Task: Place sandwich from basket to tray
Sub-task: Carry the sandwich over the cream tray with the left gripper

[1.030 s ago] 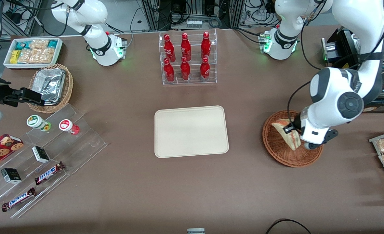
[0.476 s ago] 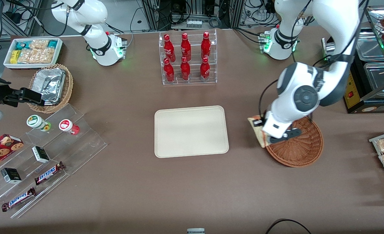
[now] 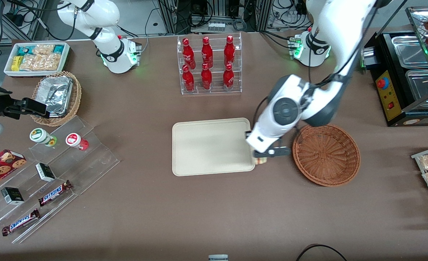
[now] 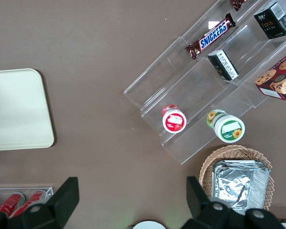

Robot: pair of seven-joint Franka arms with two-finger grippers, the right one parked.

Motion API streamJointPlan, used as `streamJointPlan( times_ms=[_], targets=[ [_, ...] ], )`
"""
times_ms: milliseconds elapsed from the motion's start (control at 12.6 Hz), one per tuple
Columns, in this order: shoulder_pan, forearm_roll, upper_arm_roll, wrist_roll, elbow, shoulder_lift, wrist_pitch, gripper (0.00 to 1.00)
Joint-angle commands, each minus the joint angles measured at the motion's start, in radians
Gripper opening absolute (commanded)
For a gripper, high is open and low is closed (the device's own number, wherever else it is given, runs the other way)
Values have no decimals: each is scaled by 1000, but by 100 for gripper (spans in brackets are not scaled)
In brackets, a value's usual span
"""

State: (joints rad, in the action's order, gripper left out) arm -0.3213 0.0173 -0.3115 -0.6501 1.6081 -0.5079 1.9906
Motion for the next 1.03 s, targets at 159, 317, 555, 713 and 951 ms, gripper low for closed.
streamJointPlan(
  times_ms=[159, 317, 555, 713, 951],
  targets=[
    [-109, 16, 8, -55, -184, -151, -26, 0],
    [-139, 18, 9, -60, -221, -191, -24, 0],
    [-192, 41, 14, -146, -296, -280, -24, 0],
    [-208, 69, 14, -158, -310, -310, -20, 0],
    [-209, 67, 9, -155, -342, -349, -18, 0]
  ],
)
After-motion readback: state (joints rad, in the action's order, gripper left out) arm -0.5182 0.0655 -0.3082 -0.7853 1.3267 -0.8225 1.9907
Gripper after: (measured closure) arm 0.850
